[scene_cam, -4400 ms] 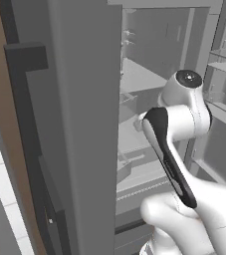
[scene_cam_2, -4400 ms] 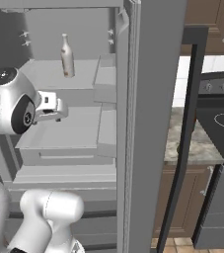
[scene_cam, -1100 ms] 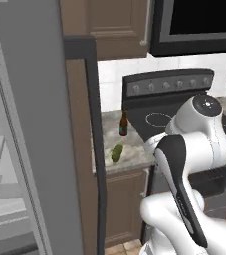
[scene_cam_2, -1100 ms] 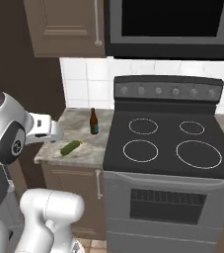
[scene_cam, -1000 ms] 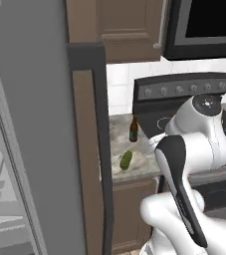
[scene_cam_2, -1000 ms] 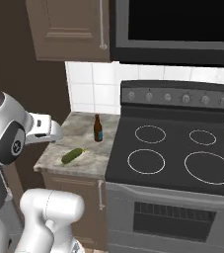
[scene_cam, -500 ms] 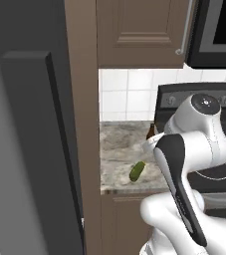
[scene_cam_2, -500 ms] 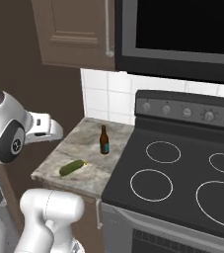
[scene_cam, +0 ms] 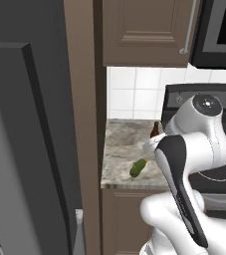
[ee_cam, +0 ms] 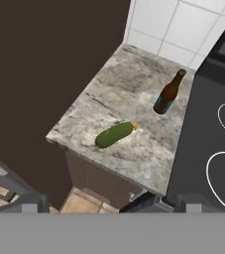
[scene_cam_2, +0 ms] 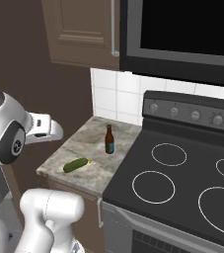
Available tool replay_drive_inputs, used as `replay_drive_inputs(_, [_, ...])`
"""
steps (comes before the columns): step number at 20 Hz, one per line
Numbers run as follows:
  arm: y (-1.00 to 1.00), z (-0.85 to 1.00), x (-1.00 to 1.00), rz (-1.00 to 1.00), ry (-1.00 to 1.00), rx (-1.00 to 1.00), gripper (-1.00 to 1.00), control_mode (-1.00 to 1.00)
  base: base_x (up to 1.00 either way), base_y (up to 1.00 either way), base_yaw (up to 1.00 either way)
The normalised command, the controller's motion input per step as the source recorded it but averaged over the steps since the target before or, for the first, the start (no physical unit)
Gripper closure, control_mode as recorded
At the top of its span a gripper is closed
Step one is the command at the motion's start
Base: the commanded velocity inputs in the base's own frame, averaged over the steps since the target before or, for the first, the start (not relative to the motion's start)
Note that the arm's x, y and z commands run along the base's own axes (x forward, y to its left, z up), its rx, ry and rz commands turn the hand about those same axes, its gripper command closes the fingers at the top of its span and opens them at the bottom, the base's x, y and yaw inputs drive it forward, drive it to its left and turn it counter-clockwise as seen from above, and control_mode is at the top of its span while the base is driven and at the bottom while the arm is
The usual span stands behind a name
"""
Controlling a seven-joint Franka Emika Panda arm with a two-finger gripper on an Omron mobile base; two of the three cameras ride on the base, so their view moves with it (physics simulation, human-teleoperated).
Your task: Place the liquor and beer on the top shelf of the fridge to keep them out of children's reach, and place the cucumber on lower shelves for easy access.
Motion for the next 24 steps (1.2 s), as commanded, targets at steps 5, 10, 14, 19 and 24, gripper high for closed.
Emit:
replay_drive_inputs(5, [-0.6, -0.15, 0.06, -0.02, -0.09, 0.01, -1.0, -1.0, 0.0, 0.0, 0.0])
replay_drive_inputs(10, [-0.63, -0.24, 0.21, -0.03, -0.14, 0.04, -1.0, -1.0, 0.0, 0.0, 0.0])
replay_drive_inputs(14, [-0.28, -0.23, 0.5, 0.03, -0.21, 0.09, -1.0, -1.0, 0.0, 0.0, 0.0])
replay_drive_inputs(19, [-0.17, -0.25, 0.58, 0.11, -0.25, 0.1, -1.0, -1.0, 0.0, 0.0, 0.0])
replay_drive_inputs(24, [-0.22, -0.39, 0.52, 0.12, -0.22, 0.11, -1.0, -1.0, 0.0, 0.0, 0.0])
